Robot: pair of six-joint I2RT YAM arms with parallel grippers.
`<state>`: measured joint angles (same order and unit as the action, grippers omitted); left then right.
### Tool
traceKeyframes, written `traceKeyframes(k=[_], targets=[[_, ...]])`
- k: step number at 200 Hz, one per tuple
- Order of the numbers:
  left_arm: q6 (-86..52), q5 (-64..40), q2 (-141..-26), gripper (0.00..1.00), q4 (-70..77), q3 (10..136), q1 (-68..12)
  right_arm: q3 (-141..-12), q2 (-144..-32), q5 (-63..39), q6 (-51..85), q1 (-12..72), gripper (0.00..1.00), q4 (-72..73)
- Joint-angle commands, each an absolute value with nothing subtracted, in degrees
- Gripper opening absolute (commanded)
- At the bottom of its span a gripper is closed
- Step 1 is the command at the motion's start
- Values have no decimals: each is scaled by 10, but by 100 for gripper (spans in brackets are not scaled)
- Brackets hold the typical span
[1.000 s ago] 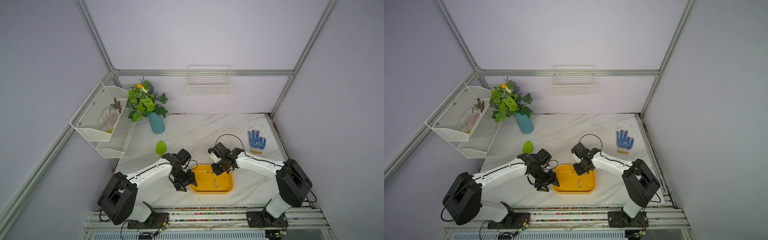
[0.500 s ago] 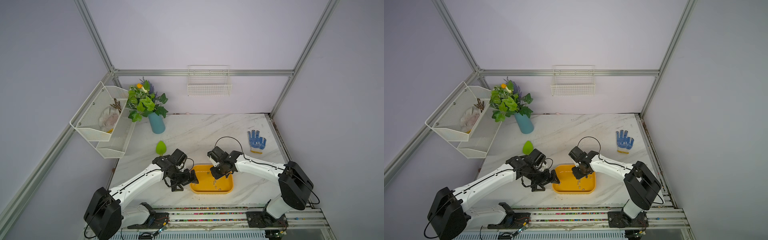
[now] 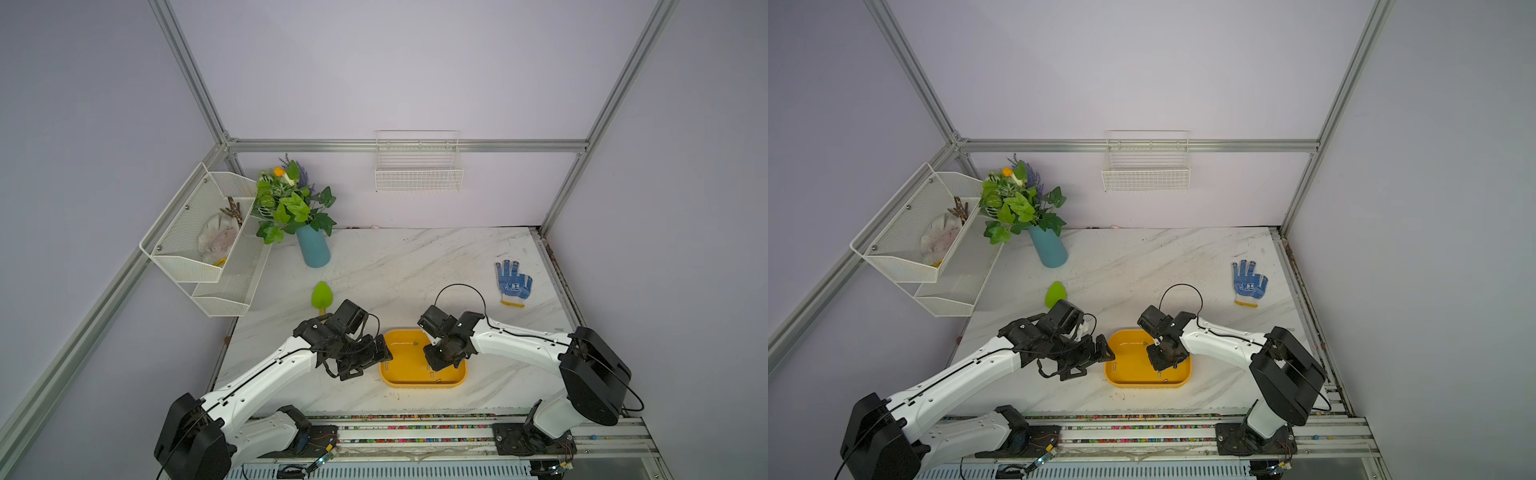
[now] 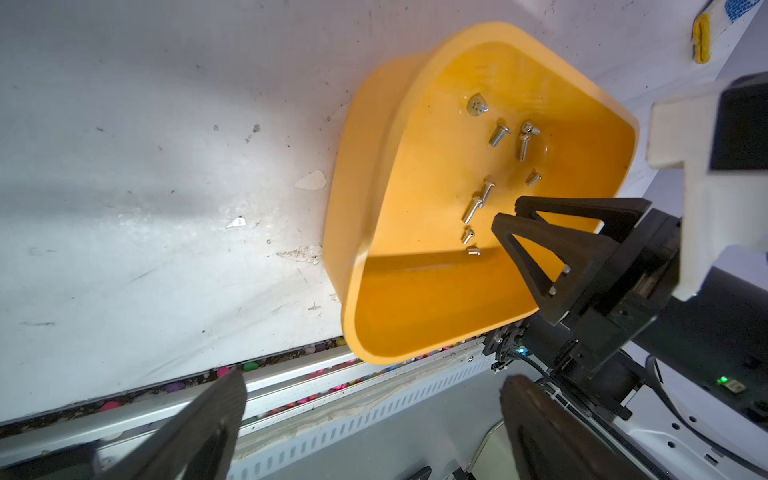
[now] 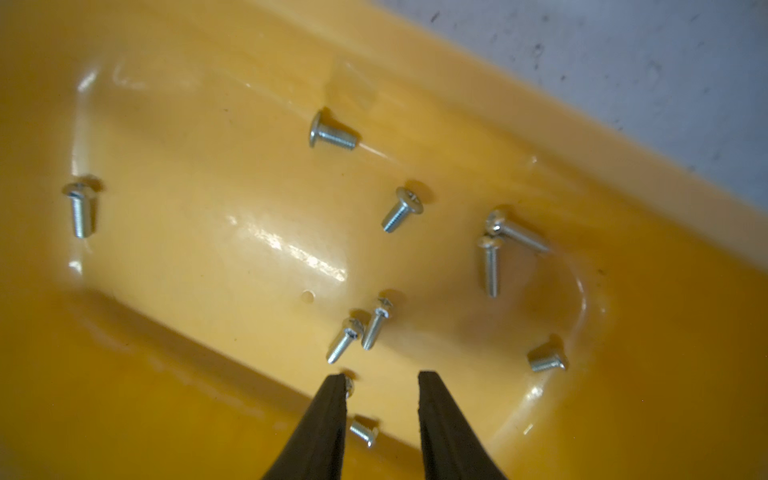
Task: Take out the screws from the storage box
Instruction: Pick up the screw from the storage box.
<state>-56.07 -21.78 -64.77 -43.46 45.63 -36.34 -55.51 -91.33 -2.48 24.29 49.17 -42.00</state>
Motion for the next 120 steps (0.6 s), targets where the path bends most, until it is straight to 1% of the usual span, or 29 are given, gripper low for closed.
traceKeyframes(k=[1, 75, 95, 113, 120], targets=[[-578, -201, -640, 100, -409, 418, -362, -554, -929, -25, 252, 497, 35, -399], [-553, -195, -668, 100, -428, 423, -362, -576, -988, -25, 238, 497, 35, -382], [-553, -191, -667, 100, -430, 421, -361, -576, -995, -26, 236, 497, 33, -381], [-557, -191, -661, 100, -430, 416, -361, -572, -993, -20, 236, 498, 27, -388], [-557, -190, -659, 100, -430, 415, -361, -572, -992, -13, 236, 499, 27, -393]])
